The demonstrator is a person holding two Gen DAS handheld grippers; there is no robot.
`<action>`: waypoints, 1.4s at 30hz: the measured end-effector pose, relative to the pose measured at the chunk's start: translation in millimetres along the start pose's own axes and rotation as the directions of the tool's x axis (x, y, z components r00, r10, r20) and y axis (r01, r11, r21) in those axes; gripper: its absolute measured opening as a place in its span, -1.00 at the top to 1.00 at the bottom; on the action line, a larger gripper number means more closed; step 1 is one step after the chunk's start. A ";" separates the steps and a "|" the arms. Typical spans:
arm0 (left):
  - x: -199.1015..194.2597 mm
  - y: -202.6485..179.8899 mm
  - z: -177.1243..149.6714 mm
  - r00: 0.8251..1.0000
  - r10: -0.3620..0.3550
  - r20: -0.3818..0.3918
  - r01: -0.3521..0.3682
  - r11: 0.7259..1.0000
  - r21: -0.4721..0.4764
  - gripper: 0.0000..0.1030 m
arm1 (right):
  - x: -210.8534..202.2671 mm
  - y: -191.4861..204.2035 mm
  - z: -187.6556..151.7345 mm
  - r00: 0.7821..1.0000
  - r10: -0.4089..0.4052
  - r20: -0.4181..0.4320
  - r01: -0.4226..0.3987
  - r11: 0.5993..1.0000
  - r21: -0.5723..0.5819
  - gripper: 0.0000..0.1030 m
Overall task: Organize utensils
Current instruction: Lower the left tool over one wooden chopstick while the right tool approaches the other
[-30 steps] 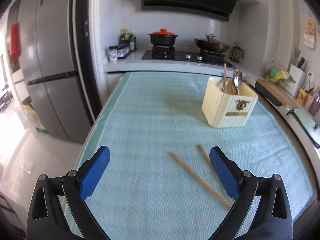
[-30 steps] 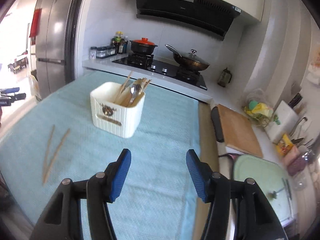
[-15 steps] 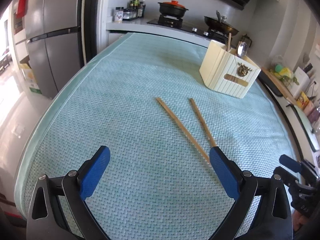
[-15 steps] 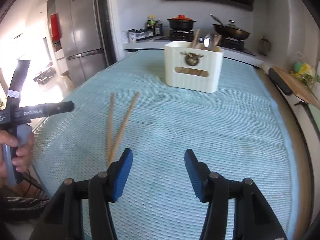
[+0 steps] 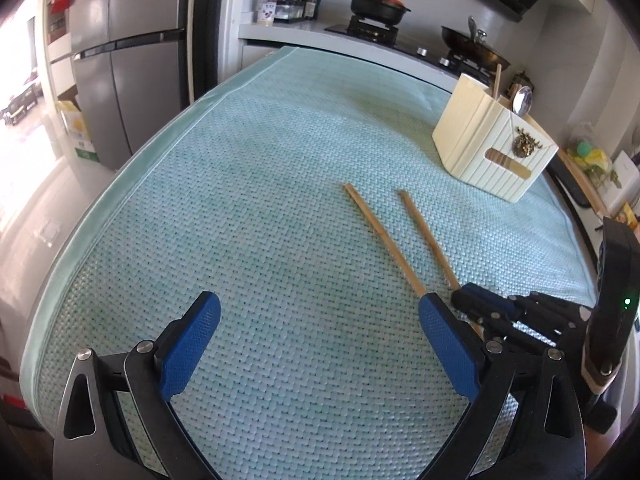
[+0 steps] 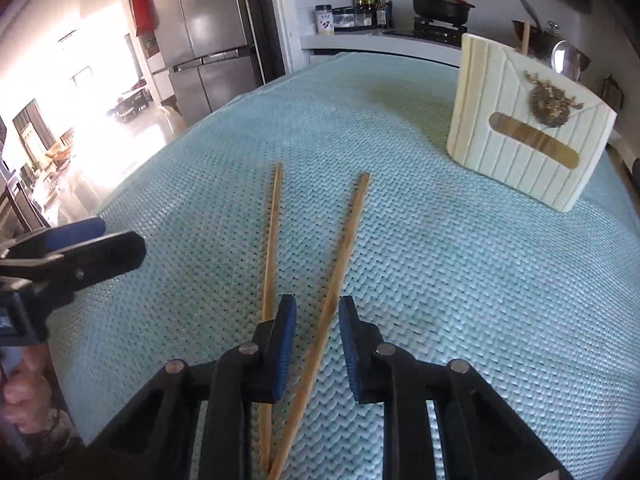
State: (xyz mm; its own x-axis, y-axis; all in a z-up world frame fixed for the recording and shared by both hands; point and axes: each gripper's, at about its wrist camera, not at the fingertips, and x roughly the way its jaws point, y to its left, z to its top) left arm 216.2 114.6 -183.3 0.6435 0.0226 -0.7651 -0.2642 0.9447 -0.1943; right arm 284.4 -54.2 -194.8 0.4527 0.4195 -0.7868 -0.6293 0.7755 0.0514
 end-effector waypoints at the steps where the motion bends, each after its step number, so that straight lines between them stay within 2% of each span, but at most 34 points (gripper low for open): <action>1: 0.2 -2.3 1.2 1.000 0.001 0.001 -0.001 1.000 0.009 -0.93 | -1.0 -1.4 -1.6 0.999 -0.050 -0.008 0.050 0.999 0.003 0.86; 6: 4.3 -14.7 -1.0 1.000 -0.006 -0.005 0.006 0.999 0.046 -0.93 | -33.3 -40.4 -28.0 0.989 -0.146 -0.019 0.147 0.977 0.155 0.87; 10: 12.1 -29.3 -4.1 0.999 -0.031 -0.030 0.033 0.997 0.070 -0.94 | -65.3 -81.4 -73.9 0.972 -0.228 -0.064 0.237 0.931 0.277 0.87; 12: 17.4 -38.3 -4.4 0.998 -0.051 -0.046 0.054 0.996 0.070 -0.94 | -84.1 -91.8 -95.0 0.957 -0.278 -0.079 0.289 0.909 0.300 0.86; 15: 28.4 -54.5 -0.1 0.998 -0.043 -0.043 0.047 0.995 0.084 -0.94 | -106.8 -104.2 -120.5 0.957 -0.279 -0.078 0.288 0.887 0.360 0.82; 16: 33.1 -60.6 2.3 0.999 -0.027 -0.037 0.030 0.995 0.098 -0.94 | -112.5 -106.5 -126.6 0.956 -0.284 -0.078 0.292 0.881 0.373 0.65; 17: 39.1 -66.7 4.3 0.999 -0.003 -0.038 0.007 0.993 0.119 -0.94 | -117.1 -108.2 -131.5 0.955 -0.289 -0.071 0.294 0.876 0.382 0.37; 18: 45.8 -72.6 5.0 0.999 0.022 -0.044 -0.015 0.989 0.144 -0.94 | -121.7 -110.1 -135.5 0.955 -0.293 -0.057 0.291 0.873 0.392 0.24; 19: 52.9 -77.3 4.8 0.997 0.047 -0.053 -0.038 0.984 0.175 -0.93 | -125.1 -112.5 -138.4 0.955 -0.293 -0.044 0.285 0.870 0.403 0.19; 22: 65.1 -84.5 -6.1 0.987 0.151 -0.062 -0.130 0.957 0.260 -0.93 | -131.0 -117.3 -141.3 0.956 -0.291 -0.032 0.277 0.864 0.420 0.19; 23: 63.5 -82.6 -10.1 0.986 0.156 -0.055 -0.136 0.954 0.267 -0.95 | -129.7 -118.6 -138.7 0.955 -0.296 -0.024 0.278 0.863 0.422 0.19; 28: 53.4 -61.6 -17.2 0.986 0.148 -0.071 -0.129 0.966 0.222 -0.95 | -138.6 -119.8 -129.3 0.948 -0.319 0.011 0.285 0.862 0.420 0.19; 33: 50.3 -46.6 -17.1 0.985 0.150 -0.081 -0.133 0.973 0.189 -0.95 | -133.8 -120.8 -130.9 0.953 -0.304 0.002 0.275 0.863 0.423 0.19; 42: 49.2 -41.5 -18.3 0.988 0.132 -0.083 -0.115 0.975 0.193 -0.96 | -134.1 -118.3 -135.7 0.952 -0.306 -0.007 0.278 0.854 0.439 0.19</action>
State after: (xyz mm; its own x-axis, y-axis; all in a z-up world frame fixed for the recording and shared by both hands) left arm 245.7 70.5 -224.1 0.5409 0.1204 -0.8324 -0.1926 0.9811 0.0167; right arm 212.4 -266.3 -178.8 0.6191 0.1585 -0.7692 -0.1341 0.9864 0.0953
